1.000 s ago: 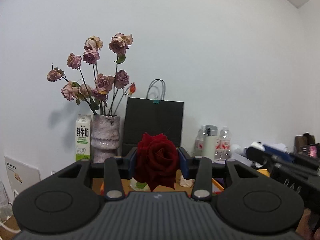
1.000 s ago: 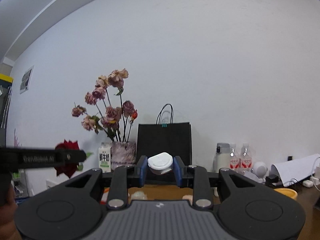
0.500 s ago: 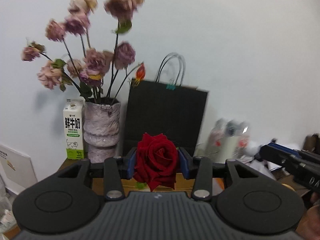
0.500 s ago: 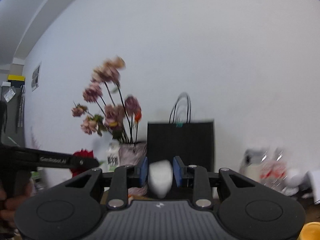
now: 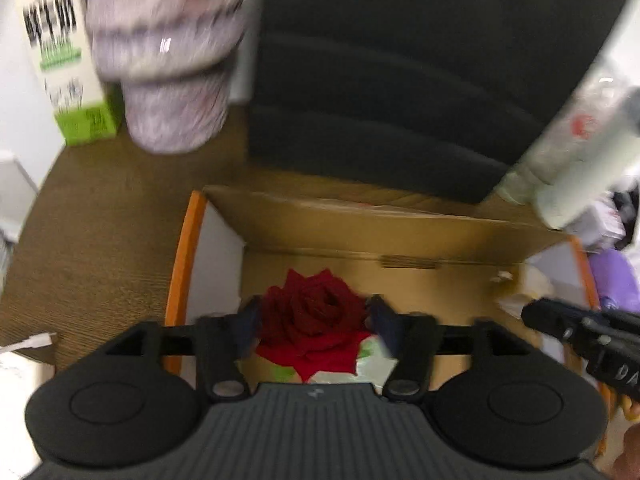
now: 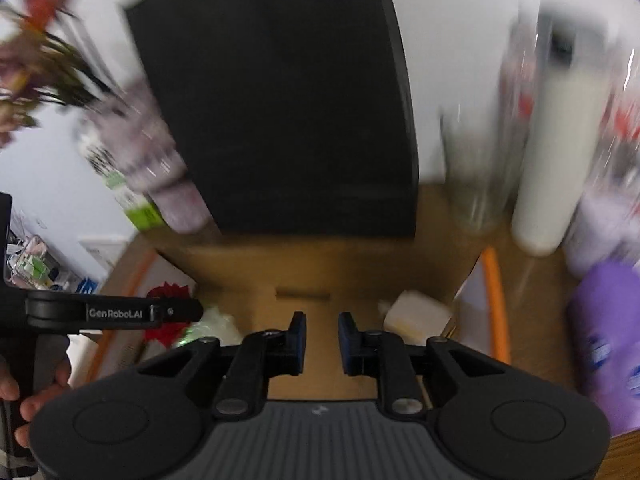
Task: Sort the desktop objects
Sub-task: 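Lift both held items, carry them into the box and open both tools, then withdraw both open tools from the box back over the desk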
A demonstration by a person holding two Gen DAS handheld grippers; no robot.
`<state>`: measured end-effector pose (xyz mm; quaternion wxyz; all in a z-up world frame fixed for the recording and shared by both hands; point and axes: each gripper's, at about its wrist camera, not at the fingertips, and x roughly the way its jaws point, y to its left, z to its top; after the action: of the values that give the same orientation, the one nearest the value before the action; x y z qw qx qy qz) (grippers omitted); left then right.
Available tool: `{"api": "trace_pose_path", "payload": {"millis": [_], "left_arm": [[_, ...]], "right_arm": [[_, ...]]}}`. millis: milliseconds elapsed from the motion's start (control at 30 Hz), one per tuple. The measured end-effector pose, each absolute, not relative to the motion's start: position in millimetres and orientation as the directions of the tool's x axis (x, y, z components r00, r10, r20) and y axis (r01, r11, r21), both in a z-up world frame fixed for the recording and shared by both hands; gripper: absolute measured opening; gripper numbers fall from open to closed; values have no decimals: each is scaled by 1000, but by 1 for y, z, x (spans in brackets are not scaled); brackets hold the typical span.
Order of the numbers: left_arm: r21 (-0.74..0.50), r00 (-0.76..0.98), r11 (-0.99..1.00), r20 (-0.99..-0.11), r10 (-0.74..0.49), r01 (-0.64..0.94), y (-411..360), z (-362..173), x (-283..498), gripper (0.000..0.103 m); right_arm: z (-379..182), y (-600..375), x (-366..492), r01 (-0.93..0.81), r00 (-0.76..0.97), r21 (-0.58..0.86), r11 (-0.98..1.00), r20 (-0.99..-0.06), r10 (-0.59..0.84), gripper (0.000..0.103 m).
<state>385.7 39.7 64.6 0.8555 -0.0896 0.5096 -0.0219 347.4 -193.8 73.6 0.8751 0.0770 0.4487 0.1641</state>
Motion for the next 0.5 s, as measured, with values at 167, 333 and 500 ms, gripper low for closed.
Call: {"api": "trace_pose_path", "payload": {"millis": [167, 333, 500], "left_arm": [[-202, 479, 979, -859, -180, 5, 33, 73, 382, 103], [-215, 472, 976, -858, -202, 26, 33, 98, 373, 103], [-223, 499, 975, -842, -203, 20, 37, 127, 349, 103]], "right_arm": [[28, -181, 380, -161, 422, 280, 946, -847, 323, 63], [30, -181, 374, -162, 439, 279, 946, -838, 323, 72], [56, -188, 354, -160, 483, 230, 960, -830, 279, 78]]}}
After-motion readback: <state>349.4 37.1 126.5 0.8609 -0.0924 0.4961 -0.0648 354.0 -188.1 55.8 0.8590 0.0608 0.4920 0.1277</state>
